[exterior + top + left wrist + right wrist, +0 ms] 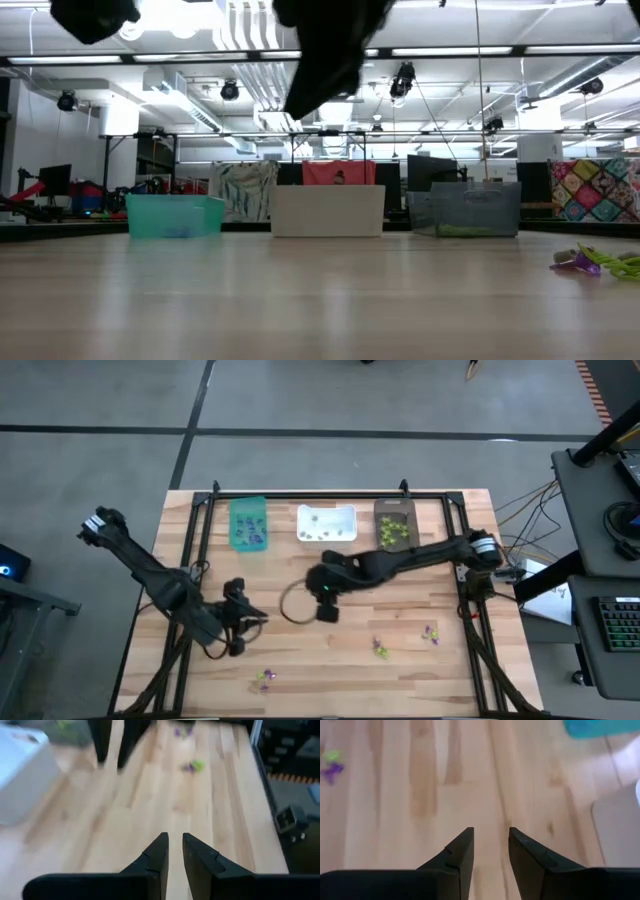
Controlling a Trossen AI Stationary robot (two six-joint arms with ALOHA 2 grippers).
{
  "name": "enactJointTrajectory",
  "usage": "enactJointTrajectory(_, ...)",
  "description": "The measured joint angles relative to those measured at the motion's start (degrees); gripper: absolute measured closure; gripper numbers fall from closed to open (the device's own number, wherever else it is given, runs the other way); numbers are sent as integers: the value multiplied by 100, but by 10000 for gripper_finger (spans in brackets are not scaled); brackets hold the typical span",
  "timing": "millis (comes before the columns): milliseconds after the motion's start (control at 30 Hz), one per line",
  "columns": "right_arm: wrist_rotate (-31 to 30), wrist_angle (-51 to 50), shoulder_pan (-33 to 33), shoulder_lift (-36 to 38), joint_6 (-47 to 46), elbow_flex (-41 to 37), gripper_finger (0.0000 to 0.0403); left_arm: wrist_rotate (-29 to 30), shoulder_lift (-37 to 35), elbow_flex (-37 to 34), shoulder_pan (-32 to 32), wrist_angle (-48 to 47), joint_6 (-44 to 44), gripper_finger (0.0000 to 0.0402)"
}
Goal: Sort Halloween decoration
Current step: Put the purple witch hat toy into the light blue bin
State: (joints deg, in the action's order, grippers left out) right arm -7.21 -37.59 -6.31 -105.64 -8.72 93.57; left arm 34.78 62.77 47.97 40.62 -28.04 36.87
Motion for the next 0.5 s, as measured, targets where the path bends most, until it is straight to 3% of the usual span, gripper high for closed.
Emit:
enactJointTrajectory(300, -198, 30, -801, 915, -784, -1179, 295, -1244, 1161, 58, 83, 160, 1037, 363)
enactJointTrajectory(500, -200, 28, -1132, 1189, -1026, -1564, 298, -1793, 2175, 755, 233, -156, 1393, 363)
